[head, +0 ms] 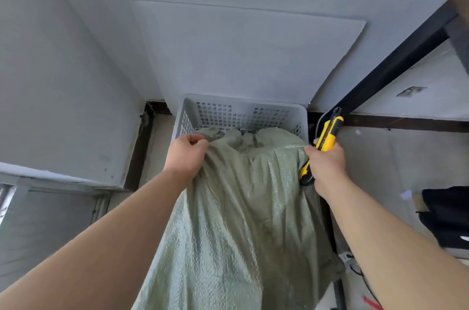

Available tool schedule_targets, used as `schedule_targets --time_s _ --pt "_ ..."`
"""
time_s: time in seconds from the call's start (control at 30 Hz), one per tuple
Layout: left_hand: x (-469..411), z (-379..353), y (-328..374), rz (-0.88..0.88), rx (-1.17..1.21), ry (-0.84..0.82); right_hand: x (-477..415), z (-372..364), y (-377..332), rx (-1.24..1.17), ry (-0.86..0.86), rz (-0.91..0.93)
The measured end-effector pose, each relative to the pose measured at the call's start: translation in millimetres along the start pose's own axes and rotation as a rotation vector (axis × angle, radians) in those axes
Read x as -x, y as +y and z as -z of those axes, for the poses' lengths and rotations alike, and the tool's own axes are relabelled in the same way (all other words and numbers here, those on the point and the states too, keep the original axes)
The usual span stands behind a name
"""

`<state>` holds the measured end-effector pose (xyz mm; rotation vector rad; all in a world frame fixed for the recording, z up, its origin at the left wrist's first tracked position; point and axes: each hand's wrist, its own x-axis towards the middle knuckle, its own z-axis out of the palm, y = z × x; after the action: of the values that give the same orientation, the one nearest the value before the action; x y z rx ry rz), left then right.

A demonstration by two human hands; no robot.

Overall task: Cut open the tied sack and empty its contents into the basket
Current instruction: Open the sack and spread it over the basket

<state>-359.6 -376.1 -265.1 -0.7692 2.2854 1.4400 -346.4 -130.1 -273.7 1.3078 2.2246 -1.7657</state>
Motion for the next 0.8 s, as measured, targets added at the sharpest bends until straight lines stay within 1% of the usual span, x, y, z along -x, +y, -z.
schedule_targets --time_s 0.07,0.13,0.2,0.3,0.37,0.47,0.63,0.73,0.8 --pt "-11 11 12 -0.049 -0.014 -0.050 -4 -4 -14 -0.023 0.005 0.006" --pt "-20 19 27 -0.070 -0.075 -0.061 -7 -8 -28 -0.040 0.012 0.026" --pt "-27 24 37 -0.077 -0.142 -0.116 -5 -11 -38 -0.044 0.009 0.040" --pt "-34 23 39 -0.083 -0.406 -0.246 -2 -15 -42 -0.006 -0.011 0.063" --pt "-36 19 29 -0.094 -0.516 -0.298 -1 -20 -36 0.033 -0.018 0.073" --pt "-46 17 13 -0.128 -0.489 -0.265 -2 -33 -19 0.081 0.009 0.067" --pt "-53 8 5 -0.210 -0.378 -0.224 -17 -45 -11 0.055 0.093 0.052" --pt "-54 0 1 -0.185 -0.360 -0.207 -30 -44 -9 0.072 0.104 0.069" --pt "-53 1 -1 -0.132 -0.337 -0.238 -35 -44 -4 0.082 0.108 0.063"
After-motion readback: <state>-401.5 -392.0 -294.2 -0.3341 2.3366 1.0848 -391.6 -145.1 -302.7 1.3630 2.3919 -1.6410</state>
